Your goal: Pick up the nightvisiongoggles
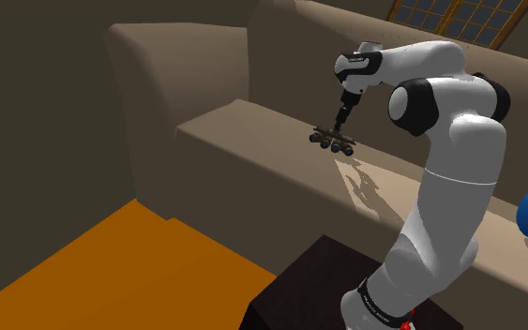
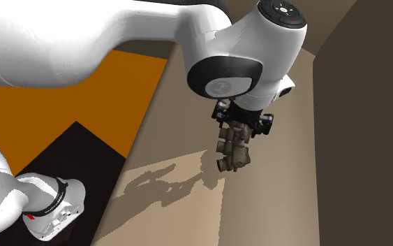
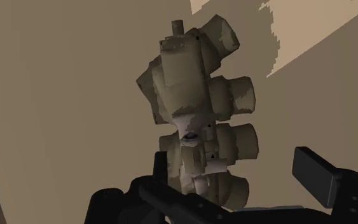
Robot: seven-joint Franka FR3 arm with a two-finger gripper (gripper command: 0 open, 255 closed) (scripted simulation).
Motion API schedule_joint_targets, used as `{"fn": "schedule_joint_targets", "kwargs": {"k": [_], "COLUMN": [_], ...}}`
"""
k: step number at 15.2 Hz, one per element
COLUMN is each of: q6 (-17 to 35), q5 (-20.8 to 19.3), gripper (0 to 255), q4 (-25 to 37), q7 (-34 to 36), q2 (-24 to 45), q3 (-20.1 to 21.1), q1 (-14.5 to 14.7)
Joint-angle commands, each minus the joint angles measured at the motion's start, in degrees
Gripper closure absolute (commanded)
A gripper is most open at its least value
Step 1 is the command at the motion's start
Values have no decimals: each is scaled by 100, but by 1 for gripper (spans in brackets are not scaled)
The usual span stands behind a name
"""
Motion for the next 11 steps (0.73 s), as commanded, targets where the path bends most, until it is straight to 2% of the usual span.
{"fn": "schedule_joint_targets", "kwargs": {"k": [1, 8, 10, 11], "q6": [-59, 472, 472, 467], "q5": [167, 236, 236, 236], "gripper": [0, 0, 0, 255], "q4": [337, -102, -102, -95], "q7": [-175, -210, -210, -212], "q2": [310, 418, 417, 419], "q3": [35, 81, 81, 81], "q1": [-175, -161, -161, -164]}}
